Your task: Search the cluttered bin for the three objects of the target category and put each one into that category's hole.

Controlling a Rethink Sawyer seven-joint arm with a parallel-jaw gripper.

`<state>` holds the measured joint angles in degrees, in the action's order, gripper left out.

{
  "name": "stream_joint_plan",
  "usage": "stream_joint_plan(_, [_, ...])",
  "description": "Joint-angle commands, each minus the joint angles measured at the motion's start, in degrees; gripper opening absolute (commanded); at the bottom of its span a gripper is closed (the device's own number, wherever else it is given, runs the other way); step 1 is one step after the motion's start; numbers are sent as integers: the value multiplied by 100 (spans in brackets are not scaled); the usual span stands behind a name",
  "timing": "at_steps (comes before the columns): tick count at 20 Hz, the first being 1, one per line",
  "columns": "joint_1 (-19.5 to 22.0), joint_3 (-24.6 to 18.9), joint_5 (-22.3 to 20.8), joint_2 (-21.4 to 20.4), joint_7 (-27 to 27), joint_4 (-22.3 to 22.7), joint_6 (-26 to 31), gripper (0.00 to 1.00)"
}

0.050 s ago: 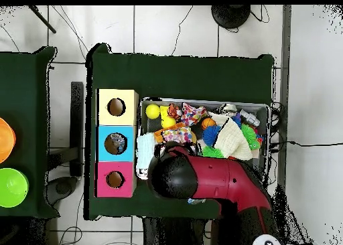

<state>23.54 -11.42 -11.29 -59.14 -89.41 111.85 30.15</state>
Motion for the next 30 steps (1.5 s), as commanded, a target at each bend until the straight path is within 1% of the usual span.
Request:
stream_joint_plan(1, [170, -479, -97, 47, 89, 232, 53, 100])
stream_joint_plan(5, [271, -521, -23, -99, 162, 411, 127, 100])
stream_joint_plan(9, [441, -425, -109, -547, 375, 695, 188, 100])
stream_joint_plan(11, [599, -426, -98, -742, 515, 891, 218, 100])
stream_joint_plan(14, [937, -517, -163, -868, 725, 1168, 50, 100])
stream_joint_plan(18, [1463, -701, -390, -832, 946, 1434, -268, 100])
stream_joint_plan(21, [1778, -868, -611, -676, 994, 1531, -475, 100])
stream_joint_plan(27, [2259, -1040, -1178, -447, 838, 1760, -882, 100])
stream_joint_plan(30, [2415, -1073, -1511, -194, 658, 1819, -1109, 100])
